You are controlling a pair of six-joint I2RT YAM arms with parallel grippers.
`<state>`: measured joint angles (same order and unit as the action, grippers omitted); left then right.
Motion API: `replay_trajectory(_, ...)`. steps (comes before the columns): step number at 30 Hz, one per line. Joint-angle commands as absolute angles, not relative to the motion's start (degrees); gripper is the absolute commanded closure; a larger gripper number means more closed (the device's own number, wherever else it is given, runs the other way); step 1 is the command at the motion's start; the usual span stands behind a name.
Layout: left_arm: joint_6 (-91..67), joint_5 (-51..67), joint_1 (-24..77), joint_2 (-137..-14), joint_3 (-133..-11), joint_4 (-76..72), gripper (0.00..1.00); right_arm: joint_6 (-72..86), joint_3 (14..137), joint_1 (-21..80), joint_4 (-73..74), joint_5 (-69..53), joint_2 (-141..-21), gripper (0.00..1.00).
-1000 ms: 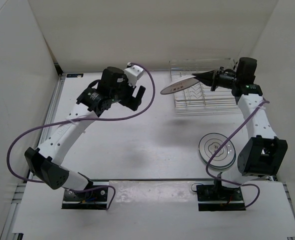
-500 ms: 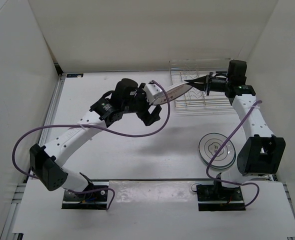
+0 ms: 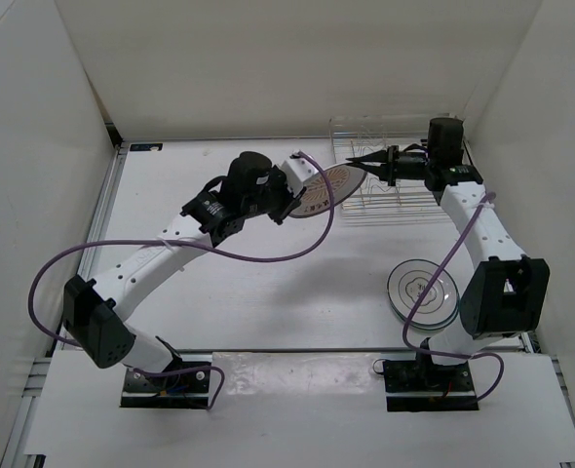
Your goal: Unload the plates from the dish rack
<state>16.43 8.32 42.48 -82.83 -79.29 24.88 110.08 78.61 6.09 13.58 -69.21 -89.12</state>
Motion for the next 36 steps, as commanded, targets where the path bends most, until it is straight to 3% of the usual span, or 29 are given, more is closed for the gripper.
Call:
replay_trajectory(1, 15.8, 9.8, 42.7, -83.0, -81.0, 23.8, 0.93, 110.6, 78.5, 6.8, 6.1, -72.9, -89.1, 1.00)
replay_trajectory(3, 15.4, 8.9, 42.7, -83.1, -81.0, 24.0, 1.00, 111.9, 78.7, 7.0, 5.2, -72.9, -89.5, 1.00)
replay_trajectory(6, 14.0, 8.4, 42.7, -82.9, -80.7, 23.8, 1.00, 112.8, 78.9, 7.3, 3.7, -73.1, -90.2, 1.00)
replay_trajectory(7, 12.4, 8.3, 42.7, -83.0, -80.4, 24.0, 1.00, 112.9, 78.8, 7.3, 3.3, -73.2, -90.3, 0.94)
replay_trajectory(8, 11.8, 7.8, 42.4, -82.7, -80.4, 24.5, 1.00, 113.0, 78.4, 6.9, 3.1, -73.0, -90.3, 0.63)
replay_trajectory(13, -1.4, 10.3, 35.4, -80.5, -79.5, 28.0, 1.00, 119.1, 77.6, 4.0, -7.3, -71.1, -91.0, 0.45)
replay_trajectory(21, -20.5, 30.1, 20.8, -79.3, -73.2, 31.6, 1.00, 110.9, 91.2, -2.2, -4.7, -63.3, -96.1, 0.38)
replay_trajectory(23, -23.1, 29.7, 20.2, -79.3, -70.8, 31.3, 1.00, 99.7, 103.4, -3.5, 9.2, -62.8, -98.5, 0.38)
replay_trajectory(24, -23.6, 30.2, 19.8, -79.5, -68.2, 31.4, 1.00, 91.4, 107.5, -4.2, 26.0, -62.6, -101.0, 0.38)
replay_trajectory(25, -25.6, 30.8, 19.7, -80.0, -67.0, 30.8, 1.00, 88.2, 119.5, -4.5, 30.7, -62.5, -103.8, 0.37)
replay_trajectory(28, -29.2, 35.1, 18.6, -80.3, -59.7, 27.0, 1.00, 79.6, 127.2, -5.5, 42.9, -62.6, -107.2, 0.37)
replay_trajectory(36, -29.8, 36.3, 17.8, -83.8, -49.6, 26.3, 1.00, 74.4, 111.6, -7.2, 40.9, -58.6, -97.6, 0.34)
